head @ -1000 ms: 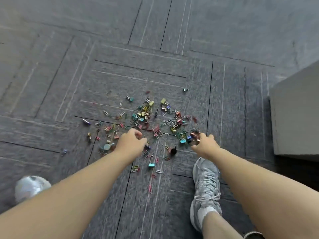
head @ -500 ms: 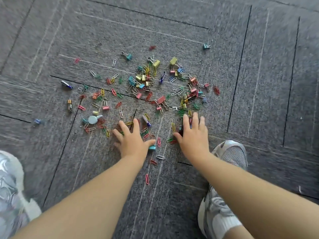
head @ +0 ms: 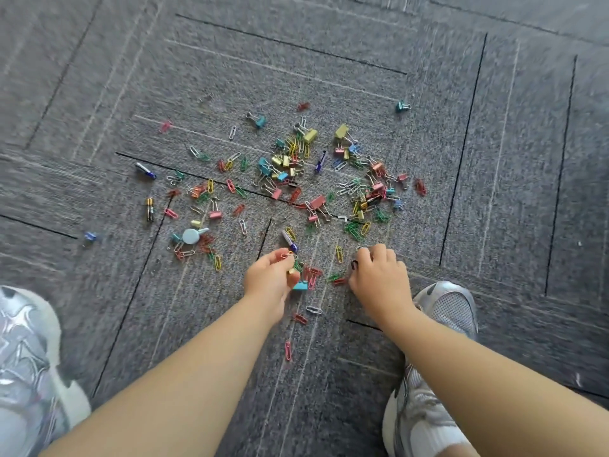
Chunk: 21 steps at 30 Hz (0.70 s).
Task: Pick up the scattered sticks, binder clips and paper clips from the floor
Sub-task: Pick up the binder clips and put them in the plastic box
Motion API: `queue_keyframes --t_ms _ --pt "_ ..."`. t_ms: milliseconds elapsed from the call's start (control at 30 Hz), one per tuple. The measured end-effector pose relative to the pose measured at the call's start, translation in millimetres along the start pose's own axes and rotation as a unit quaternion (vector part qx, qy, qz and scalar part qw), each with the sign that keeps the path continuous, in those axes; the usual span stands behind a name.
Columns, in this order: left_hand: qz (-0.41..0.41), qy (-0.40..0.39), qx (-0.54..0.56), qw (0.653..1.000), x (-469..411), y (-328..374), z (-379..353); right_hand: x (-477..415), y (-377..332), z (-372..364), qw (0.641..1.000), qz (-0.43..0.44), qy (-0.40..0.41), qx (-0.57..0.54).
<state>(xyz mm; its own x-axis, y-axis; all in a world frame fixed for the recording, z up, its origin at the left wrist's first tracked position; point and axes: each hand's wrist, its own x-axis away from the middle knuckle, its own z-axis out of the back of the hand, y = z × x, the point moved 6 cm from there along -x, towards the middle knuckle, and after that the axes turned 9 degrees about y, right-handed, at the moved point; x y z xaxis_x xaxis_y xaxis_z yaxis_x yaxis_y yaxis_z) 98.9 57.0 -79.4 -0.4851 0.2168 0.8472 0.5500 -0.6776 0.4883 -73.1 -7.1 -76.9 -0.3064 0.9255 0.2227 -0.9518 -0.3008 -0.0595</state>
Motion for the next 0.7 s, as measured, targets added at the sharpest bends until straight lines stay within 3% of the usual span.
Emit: queue_keyframes --t_ms 100,200,367,433,567,700 --pt "0.143 -0.062 0.205 0.966 15 19 -13 -7 1 4 0.997 -0.045 -0.030 -0.062" --pt "0.186 -0.128 0.294 0.929 24 41 -20 -15 3 8 0.988 -0.072 -0.043 -0.129" --pt "0.185 -0.273 0.252 0.910 35 61 -32 -19 13 7 0.978 -0.100 -0.081 -0.162" --pt "0.186 -0.298 0.223 0.910 40 63 -39 -19 15 6 0.975 -0.094 -0.096 -0.174" --pt "0.180 -0.270 0.176 0.930 40 55 -49 -21 23 6 0.954 -0.131 -0.093 -0.252" --pt "0.188 -0.212 0.155 0.946 37 41 -48 -18 41 11 0.864 -0.272 -0.051 -0.420"
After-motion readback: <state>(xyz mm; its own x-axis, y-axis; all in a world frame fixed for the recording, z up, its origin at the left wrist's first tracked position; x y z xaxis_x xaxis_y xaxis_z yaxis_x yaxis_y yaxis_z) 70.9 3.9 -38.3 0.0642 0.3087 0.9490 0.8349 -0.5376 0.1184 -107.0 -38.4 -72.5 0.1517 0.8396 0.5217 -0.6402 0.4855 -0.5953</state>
